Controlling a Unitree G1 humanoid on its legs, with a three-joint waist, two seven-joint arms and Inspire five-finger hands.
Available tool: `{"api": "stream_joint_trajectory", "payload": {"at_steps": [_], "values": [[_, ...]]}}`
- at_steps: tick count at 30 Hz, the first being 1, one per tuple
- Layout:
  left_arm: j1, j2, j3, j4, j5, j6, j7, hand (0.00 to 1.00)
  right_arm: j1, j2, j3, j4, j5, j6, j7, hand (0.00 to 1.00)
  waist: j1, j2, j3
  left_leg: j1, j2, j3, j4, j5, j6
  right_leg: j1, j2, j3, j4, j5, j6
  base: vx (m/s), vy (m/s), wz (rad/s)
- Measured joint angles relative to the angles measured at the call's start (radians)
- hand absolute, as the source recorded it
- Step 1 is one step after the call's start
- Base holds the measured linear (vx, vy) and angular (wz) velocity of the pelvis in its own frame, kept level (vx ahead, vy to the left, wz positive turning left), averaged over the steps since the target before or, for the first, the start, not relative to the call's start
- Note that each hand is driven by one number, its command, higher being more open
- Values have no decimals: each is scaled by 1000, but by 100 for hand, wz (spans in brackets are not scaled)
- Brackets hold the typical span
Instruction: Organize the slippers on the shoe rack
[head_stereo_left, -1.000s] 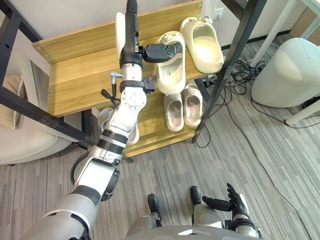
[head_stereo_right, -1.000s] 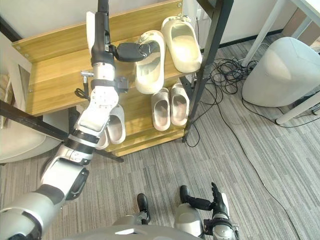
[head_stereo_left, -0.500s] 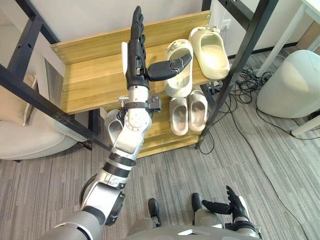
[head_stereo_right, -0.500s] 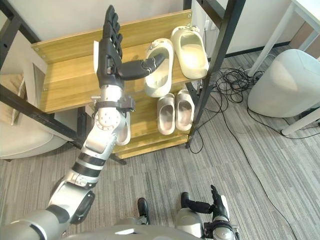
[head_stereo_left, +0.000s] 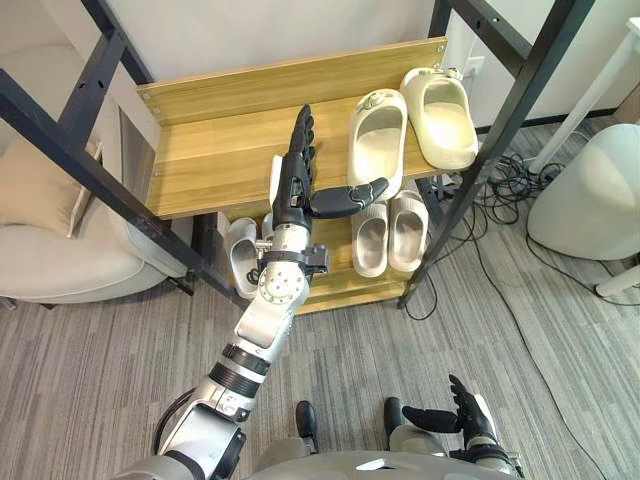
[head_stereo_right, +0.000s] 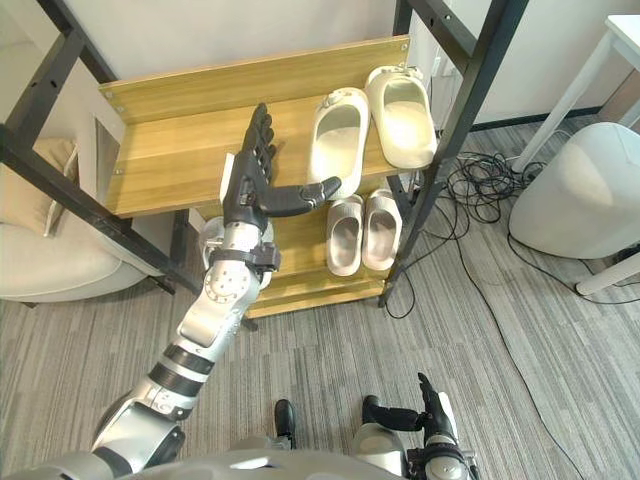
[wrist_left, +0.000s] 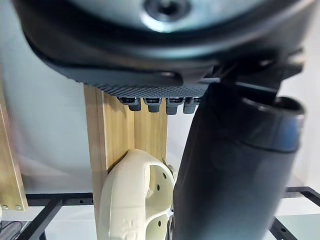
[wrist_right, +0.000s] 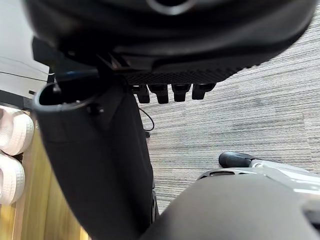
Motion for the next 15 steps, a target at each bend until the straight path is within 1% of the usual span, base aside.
{"api": "stream_joint_trajectory", "payload": {"at_steps": [6,15], "values": [[8,2,-13,0,0,3,-9,100,0,3,5,0,0,1,0,100,5,-13,-7,1,0,-3,0,1,1,1,-1,-4,-1,0,0,0,0,0],[8,-15,-101,2,-6,4,-39,100,-3,4,9,0,0,1,0,100,8,-19,-10,12,0,-7,0,1,1,15,-1,-9,-1,-1,1,1,2,0]]}}
